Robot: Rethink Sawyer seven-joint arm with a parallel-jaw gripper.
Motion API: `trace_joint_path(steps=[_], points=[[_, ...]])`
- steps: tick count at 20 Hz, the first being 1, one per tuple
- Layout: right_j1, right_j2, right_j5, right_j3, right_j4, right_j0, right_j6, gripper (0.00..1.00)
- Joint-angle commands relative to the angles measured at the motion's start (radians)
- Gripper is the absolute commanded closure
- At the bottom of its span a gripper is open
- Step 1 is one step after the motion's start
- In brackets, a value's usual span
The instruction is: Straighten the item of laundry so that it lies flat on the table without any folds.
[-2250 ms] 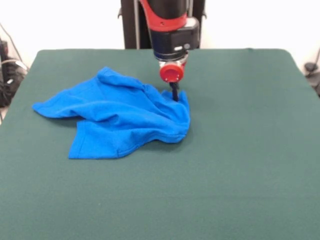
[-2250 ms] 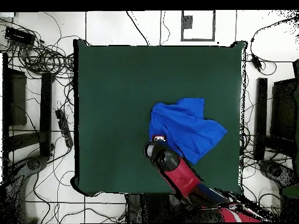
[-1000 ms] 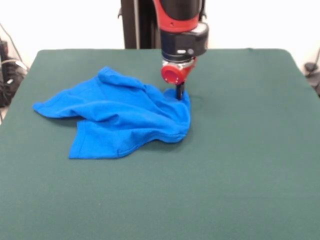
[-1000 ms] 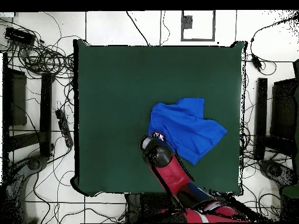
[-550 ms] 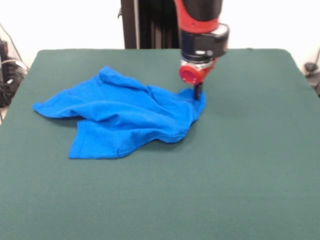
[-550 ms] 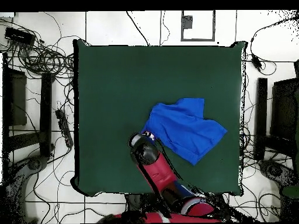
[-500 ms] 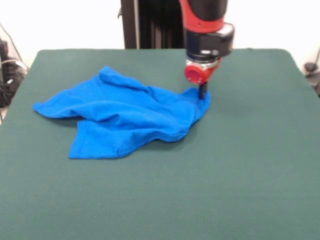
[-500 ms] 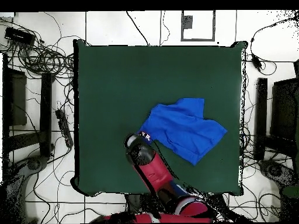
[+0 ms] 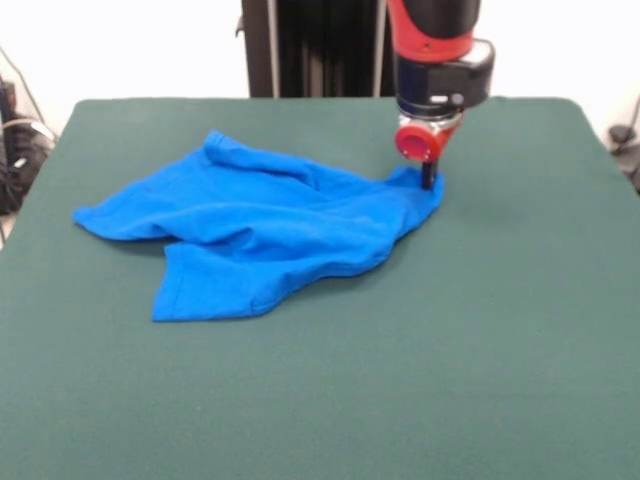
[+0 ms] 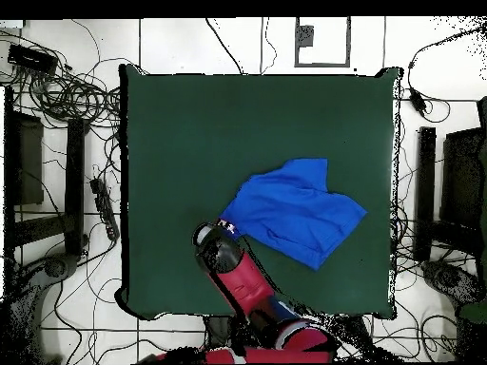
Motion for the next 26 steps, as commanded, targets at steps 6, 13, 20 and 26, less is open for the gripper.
trace_joint_path(steps=[6, 13, 20, 26], points=[[0.305, 0.202, -0.168, -0.016, -0.149, -0.107, 0.324, 1.0], [0.305, 0.215, -0.157, -0.003, -0.158, -0.094, 0.404, 1.0], [0.213, 0.253, -0.076, 0.065, -0.111, -0.084, 0.462, 1.0], [0.161, 0.309, -0.048, 0.104, -0.115, -0.099, 0.526, 1.0]])
